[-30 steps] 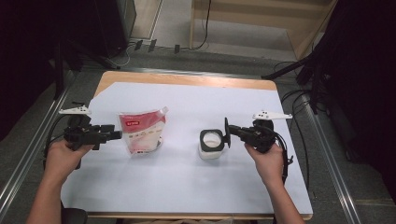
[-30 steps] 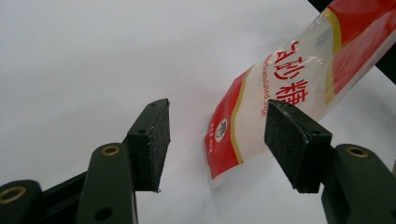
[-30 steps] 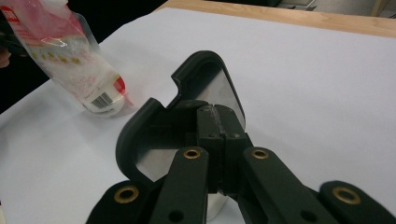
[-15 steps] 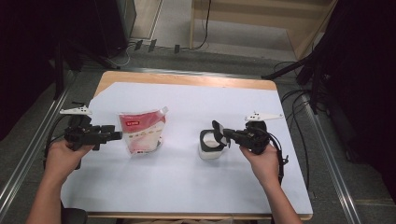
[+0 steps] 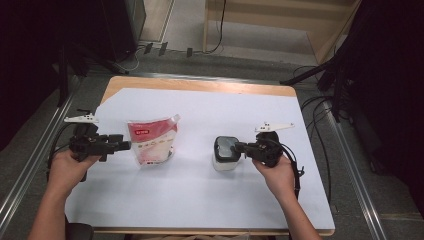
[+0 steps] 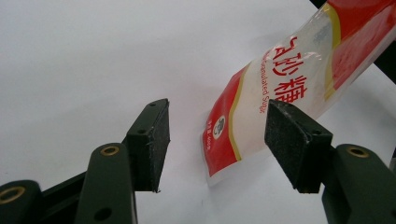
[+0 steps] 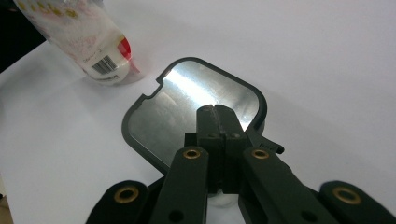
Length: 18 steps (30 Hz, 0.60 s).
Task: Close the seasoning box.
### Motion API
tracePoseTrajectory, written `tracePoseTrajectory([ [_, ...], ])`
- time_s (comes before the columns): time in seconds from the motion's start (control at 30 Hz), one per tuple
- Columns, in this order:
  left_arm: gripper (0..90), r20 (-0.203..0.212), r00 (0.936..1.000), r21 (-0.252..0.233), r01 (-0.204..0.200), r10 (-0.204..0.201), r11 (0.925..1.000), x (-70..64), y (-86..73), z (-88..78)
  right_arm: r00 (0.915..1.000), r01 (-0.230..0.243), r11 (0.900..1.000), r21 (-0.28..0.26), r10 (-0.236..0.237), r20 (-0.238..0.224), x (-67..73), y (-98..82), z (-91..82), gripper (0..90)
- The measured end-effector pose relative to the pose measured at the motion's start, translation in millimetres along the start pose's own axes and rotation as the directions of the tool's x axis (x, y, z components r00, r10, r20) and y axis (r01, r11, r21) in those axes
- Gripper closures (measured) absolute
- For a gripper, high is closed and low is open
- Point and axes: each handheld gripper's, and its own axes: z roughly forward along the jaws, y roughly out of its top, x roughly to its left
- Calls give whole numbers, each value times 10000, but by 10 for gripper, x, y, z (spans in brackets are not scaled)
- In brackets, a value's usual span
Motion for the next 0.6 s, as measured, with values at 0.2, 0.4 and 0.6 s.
tracePoseTrajectory([
  [0.2, 414, 17, 10000, 85, -40, 40, 10000, -1, -11, 4, 10000, 54, 10000, -41, -54, -3, -1, 5, -7, 866],
  [0.4, 413, 4, 10000, -11, -11, 11, 10000, 3, -11, 1, 9999, -39, 9999, -118, 41, 151, -56, 1, -61, 806],
  [0.6, 413, 9, 9999, 90, -124, 124, 9999, -13, -7, 20, 9995, -187, 9993, -337, 196, 258, -164, -15, -150, 734],
])
